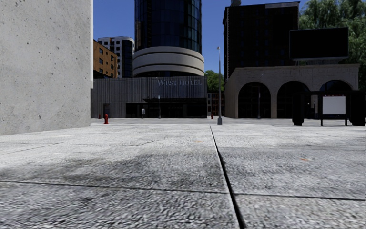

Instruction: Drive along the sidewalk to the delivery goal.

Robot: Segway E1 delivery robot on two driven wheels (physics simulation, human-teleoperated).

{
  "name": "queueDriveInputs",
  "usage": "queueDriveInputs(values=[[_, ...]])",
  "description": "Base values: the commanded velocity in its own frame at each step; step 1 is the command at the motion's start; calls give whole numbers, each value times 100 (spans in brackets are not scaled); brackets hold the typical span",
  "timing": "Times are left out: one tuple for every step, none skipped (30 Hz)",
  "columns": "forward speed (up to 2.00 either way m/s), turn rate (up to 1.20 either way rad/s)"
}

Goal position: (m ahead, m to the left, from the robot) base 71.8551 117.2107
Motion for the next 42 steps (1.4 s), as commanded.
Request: queueDriveInputs(values=[[200, 16], [200, 15], [200, 15], [200, 15], [200, 15], [200, 15], [200, 15], [200, 19], [200, 19], [200, 29], [200, 33], [200, 33], [200, 34], [200, 34], [200, 35], [200, 35], [200, 40], [200, 44], [200, 45], [200, 45], [200, 45], [200, 46], [200, 46], [200, 46], [200, 46], [200, 46], [200, 46], [200, 46], [200, 44], [200, 34], [200, 0], [200, 0], [200, 0], [200, 0], [200, 0], [200, 0], [200, 0], [200, 0], [200, 0], [200, 0], [200, 0], [200, 0]])
